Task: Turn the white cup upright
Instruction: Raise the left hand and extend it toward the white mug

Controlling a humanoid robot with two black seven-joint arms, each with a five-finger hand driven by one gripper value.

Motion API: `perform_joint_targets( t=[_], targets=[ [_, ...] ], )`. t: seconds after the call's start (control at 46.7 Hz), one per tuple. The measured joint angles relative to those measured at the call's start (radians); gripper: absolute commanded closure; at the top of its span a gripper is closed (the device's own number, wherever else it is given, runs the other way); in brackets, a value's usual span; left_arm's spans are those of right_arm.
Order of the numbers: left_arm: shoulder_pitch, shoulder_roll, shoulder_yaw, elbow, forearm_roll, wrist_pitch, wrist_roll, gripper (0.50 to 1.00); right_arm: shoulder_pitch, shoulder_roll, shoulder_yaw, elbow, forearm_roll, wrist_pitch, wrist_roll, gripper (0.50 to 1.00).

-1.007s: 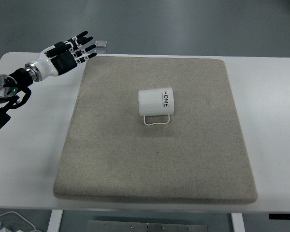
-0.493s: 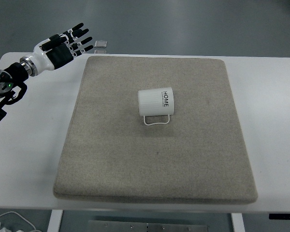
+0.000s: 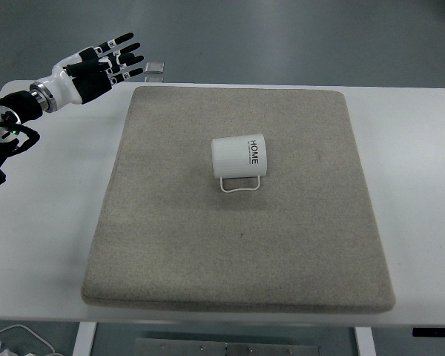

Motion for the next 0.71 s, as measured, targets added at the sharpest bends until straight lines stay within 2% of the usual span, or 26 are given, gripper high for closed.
perform_joint_targets(
  t=[0.107,0.193,0.407,0.707],
  targets=[
    [-0.009,0.005,0.001,-0.001,0.112,0.002,-0.059,0.51,0.0,0.0,0.0,0.0,0.0,0.0,0.0,0.57],
    [-0.016,0.019,0.001,-0.007,0.186,0.003,-0.08,0.508,0.0,0.0,0.0,0.0,0.0,0.0,0.0,0.57],
    [-0.038,0.077,0.014,-0.105,0.301,0.009,-0.084,0.508,0.0,0.0,0.0,0.0,0.0,0.0,0.0,0.57],
    [-0.038,0.086,0.015,-0.254,0.48,0.014,-0.084,0.51,0.0,0.0,0.0,0.0,0.001,0.0,0.0,0.57]
  ],
)
